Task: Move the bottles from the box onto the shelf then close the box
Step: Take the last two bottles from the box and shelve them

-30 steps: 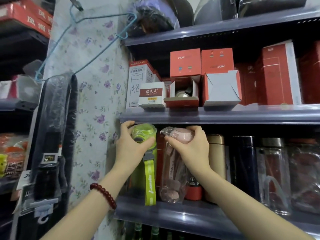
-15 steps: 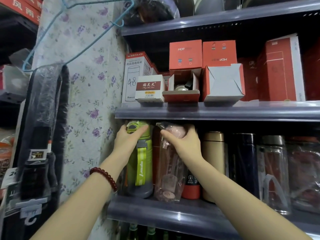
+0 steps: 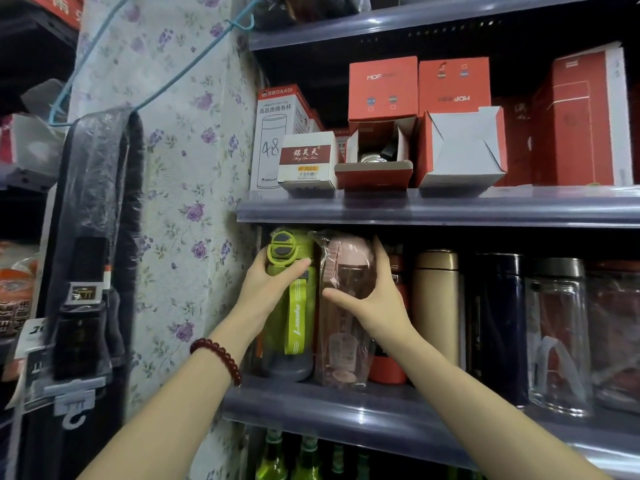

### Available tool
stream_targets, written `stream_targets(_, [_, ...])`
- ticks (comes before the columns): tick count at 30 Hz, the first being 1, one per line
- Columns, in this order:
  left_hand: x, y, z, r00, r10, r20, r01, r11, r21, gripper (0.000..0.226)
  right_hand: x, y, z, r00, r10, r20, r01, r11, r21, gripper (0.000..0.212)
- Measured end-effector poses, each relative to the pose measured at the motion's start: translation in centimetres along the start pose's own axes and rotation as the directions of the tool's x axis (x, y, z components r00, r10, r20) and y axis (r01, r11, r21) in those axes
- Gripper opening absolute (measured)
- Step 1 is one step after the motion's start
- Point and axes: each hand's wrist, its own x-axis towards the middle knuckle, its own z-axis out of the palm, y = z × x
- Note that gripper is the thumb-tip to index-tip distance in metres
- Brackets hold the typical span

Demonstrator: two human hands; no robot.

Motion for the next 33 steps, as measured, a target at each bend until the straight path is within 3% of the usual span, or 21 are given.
stream_targets(3, [-0.3,-0.8,-0.4,0.998,-0.019,0.057,0.017,0.999,0.041,0.068,-0.6,1.4,0.2,0.999,0.043,-0.009,-0.044,0.999,-0.018,0.106])
stream_targets(7, [-0.4,-1.6,-0.5,0.998,-0.061,0.028,0.060,0.997,0.052,0.094,-0.8,1.9,0.4,0.998,0.052,-0.023,-0.052,0.999,-0.015,0.097])
stream_targets(11, [-0.6,-1.7,-0.2,0.997,-0.070,0.040,0.067,0.996,0.059,0.082,-0.8,2.0,0.6,0.998,0.055,-0.032,-0.056,0.998,-0.039,0.097])
stream_targets(14, [-0.8,-1.7,0.3,0.991,-0.093,0.092,0.079,0.985,0.154,0.097,-1.0,1.8,0.6,0.998,0.055,-0.034,-0.057,0.996,-0.066,0.094])
stream_targets(25, [-2.7,-1.3,-0.2,0.996,-0.086,-0.036,0.093,0.904,0.417,0.108,-2.1,0.6,0.0,0.999,0.034,-0.036,-0.043,0.963,-0.266,0.088])
stream_targets(33, [-4.8,1.3,0.6,0.984,-0.114,-0.136,0.169,0.830,0.531,0.083,-2.6,-1.2,-2.1,0.994,0.110,0.007,-0.104,0.957,-0.271,0.073])
